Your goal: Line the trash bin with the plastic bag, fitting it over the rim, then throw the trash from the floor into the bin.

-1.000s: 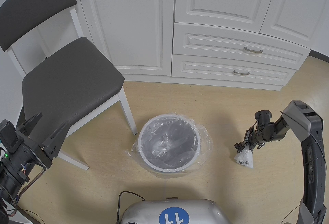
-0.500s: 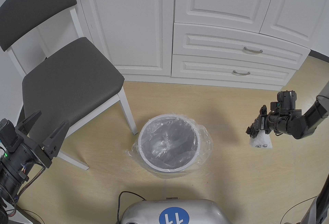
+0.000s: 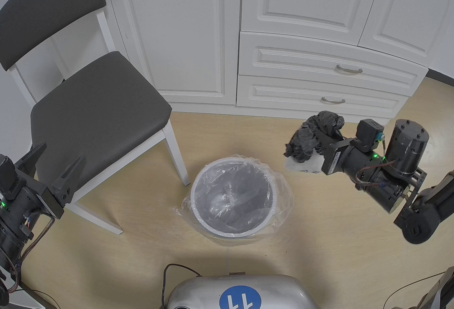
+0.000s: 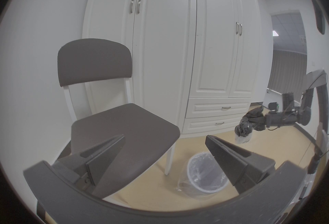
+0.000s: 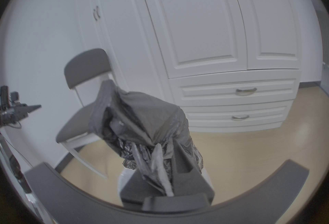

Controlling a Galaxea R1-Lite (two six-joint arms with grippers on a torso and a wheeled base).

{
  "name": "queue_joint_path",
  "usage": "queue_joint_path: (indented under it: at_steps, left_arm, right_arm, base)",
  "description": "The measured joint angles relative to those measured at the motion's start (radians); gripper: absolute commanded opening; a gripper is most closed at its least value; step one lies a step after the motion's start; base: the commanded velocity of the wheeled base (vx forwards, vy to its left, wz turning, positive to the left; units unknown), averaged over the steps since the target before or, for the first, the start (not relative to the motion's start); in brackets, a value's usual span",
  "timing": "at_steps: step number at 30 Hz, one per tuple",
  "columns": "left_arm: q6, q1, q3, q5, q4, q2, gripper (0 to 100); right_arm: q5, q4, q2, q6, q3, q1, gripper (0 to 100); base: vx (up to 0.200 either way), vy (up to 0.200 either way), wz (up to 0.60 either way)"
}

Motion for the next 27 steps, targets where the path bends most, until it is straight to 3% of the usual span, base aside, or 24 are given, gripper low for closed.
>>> queue_joint_path:
  at_steps: [8, 14, 21, 27]
  left_arm:
    - [0.086, 0.128, -0.013, 0.0, 0.001, -0.004, 100]
    - [0.135, 0.238, -0.025, -0.001, -0.001, -0.007, 100]
    - [0.16, 0.266, -0.031, 0.0, -0.002, -0.01, 100]
    - [0.164, 0.27, -0.031, 0.0, 0.001, -0.01, 100]
  right_arm:
    - [-0.047, -0.293, 0.174, 0.086, 0.019, 0.142, 0]
    - [-0.054, -0.317, 0.323, 0.214, -0.01, 0.219, 0]
    - [-0.056, -0.318, 0.457, 0.411, -0.121, 0.252, 0]
    - [-0.053, -0.318, 0.563, 0.46, -0.22, 0.24, 0]
  base:
    - [0.0, 0.0, 0.0]
    - [0.0, 0.0, 0.0]
    - [0.0, 0.0, 0.0]
    - [0.0, 0.0, 0.0]
